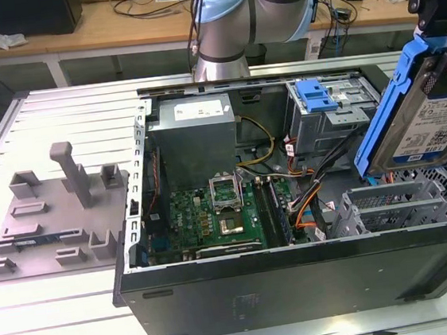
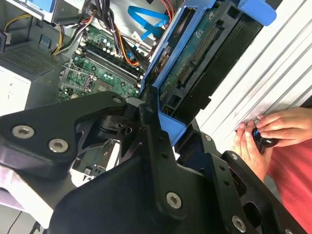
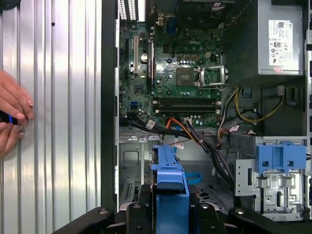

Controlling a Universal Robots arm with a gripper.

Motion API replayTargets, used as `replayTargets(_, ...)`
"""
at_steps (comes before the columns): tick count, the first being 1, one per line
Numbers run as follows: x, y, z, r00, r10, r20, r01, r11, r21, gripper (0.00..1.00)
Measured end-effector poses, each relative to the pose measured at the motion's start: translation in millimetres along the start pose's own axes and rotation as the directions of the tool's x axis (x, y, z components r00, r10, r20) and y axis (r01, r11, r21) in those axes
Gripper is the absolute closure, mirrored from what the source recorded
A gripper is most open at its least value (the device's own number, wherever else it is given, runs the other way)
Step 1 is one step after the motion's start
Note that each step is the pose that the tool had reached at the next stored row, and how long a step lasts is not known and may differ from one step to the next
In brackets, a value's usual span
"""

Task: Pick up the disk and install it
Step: 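Insert the disk into the insertion slot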

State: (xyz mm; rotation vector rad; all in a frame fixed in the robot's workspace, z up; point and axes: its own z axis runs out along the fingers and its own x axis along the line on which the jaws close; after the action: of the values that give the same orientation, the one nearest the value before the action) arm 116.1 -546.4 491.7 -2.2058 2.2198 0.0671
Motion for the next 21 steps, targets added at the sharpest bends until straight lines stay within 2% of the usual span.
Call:
replayTargets(2,0.1,0.1,0.9,1.0,0.0,-0.0017,0.0,1.0,0.0,0.64)
replayTargets(5,0.3,0.0,3.0,1.0,0.0,-0.0096,0.0,1.0,0.0001,0.64)
replayTargets(6,0.3,0.0,3.1,0.9999,0.0,-0.0101,0.0,1.0,0.0001,0.64)
replayTargets(21,1.7,-0.2,6.2,1.0,0.0,-0.0099,0.0,1.0,0.0019,0.64)
